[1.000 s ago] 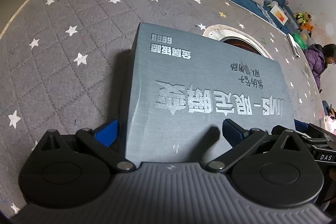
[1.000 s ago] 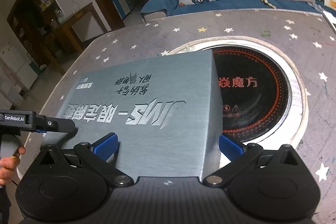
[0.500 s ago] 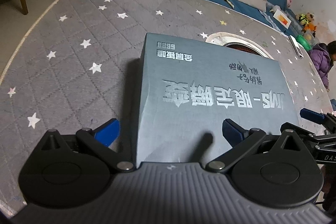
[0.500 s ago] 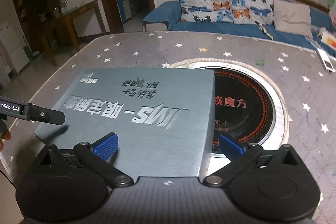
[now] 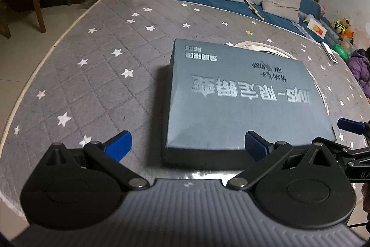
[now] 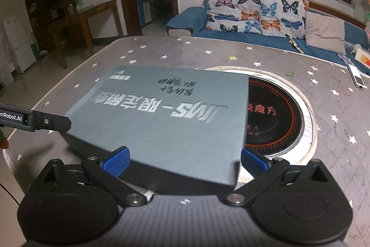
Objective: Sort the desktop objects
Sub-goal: 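Open both tools and pull them back from the lidded box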
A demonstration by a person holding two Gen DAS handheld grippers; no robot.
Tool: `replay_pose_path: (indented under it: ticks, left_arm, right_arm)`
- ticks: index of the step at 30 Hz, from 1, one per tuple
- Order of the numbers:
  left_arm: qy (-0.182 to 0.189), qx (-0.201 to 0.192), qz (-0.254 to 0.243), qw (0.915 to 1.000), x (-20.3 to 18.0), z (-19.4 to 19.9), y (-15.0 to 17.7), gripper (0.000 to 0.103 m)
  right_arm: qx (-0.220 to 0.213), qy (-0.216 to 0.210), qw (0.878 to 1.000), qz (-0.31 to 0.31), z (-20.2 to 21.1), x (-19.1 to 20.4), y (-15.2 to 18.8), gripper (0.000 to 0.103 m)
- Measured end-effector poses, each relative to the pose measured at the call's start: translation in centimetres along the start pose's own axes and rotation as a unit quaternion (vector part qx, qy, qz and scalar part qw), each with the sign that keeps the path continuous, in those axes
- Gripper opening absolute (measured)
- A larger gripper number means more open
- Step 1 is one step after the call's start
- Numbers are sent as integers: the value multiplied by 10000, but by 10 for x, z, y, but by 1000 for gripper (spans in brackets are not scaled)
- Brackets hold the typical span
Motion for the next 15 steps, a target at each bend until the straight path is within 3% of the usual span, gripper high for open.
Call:
replay_pose_path:
  ticks: [15]
  left_arm:
    - [-105, -32, 171, 9998, 0, 7, 51, 103]
  right_arm:
    - [58, -31, 9997, 215, 9, 21, 36, 103]
Point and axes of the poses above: each gripper's, at about its wrist camera, not at the fingertips, and z roughly against the way its jaws point, x to its left, y to its underside, the point moved 2 cm from there along -z, roughly the way its jaws point, and after that the axes turned 14 degrees about x, right-handed, at the moved point
